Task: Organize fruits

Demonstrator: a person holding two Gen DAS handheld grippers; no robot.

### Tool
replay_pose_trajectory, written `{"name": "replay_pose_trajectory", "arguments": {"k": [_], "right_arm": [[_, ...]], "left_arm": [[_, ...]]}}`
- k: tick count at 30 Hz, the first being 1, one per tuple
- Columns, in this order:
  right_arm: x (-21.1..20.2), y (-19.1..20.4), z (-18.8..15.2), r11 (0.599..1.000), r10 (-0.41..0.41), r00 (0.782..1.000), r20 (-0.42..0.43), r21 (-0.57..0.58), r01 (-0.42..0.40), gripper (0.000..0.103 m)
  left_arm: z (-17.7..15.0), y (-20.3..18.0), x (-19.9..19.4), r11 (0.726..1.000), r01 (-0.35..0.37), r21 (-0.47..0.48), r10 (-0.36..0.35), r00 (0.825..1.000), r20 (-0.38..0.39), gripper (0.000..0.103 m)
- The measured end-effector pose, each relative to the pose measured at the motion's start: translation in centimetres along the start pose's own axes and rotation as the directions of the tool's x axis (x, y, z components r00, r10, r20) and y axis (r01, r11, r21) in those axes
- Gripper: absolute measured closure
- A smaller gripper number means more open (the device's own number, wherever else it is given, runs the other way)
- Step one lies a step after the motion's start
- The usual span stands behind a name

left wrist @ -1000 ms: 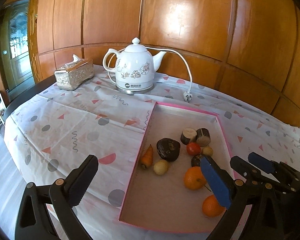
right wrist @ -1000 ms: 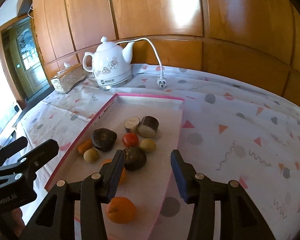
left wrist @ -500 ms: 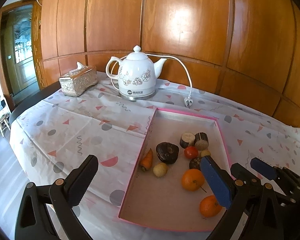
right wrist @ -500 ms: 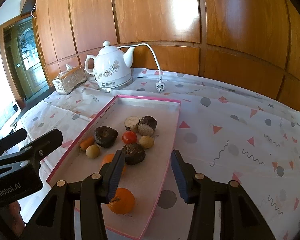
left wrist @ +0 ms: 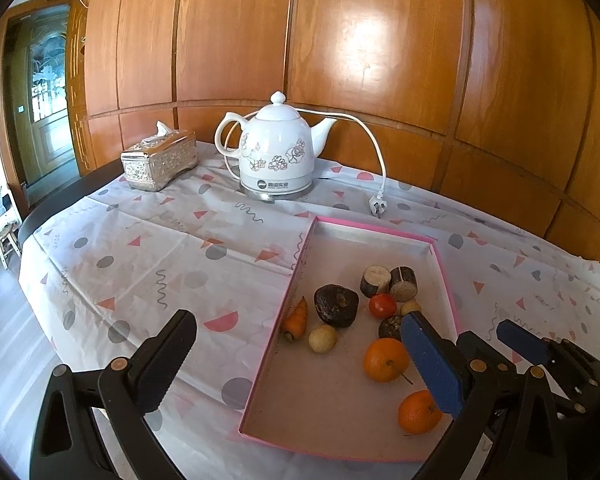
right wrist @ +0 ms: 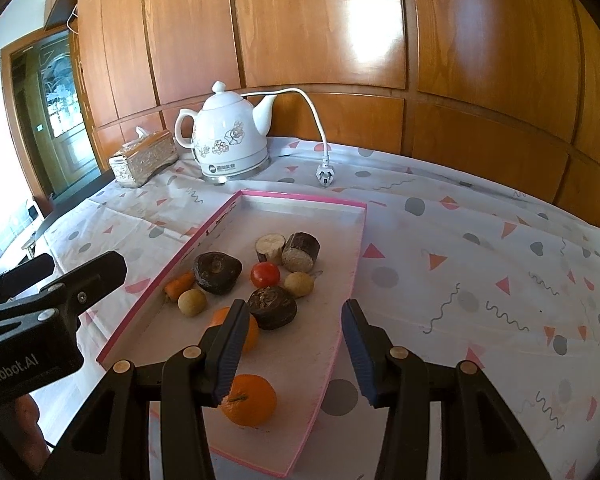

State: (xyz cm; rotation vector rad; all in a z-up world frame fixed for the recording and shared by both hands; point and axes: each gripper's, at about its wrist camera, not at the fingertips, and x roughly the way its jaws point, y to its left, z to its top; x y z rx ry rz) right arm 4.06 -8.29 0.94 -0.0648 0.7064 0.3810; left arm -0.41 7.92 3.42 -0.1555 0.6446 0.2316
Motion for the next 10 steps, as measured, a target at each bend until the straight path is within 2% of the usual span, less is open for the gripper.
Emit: {"name": "replay_pose_trajectory", "arguments": {"k": [10], "right_arm": [[-0.09,-0.41,-0.34,1.0,-0.003,1.0,-0.001,0.008,0.004,0.054]], "left_arm": [[-0.1,-0.22,-0.2,1.0,0.003,0.003,-0.003,1.0,0.01,0.001]]}}
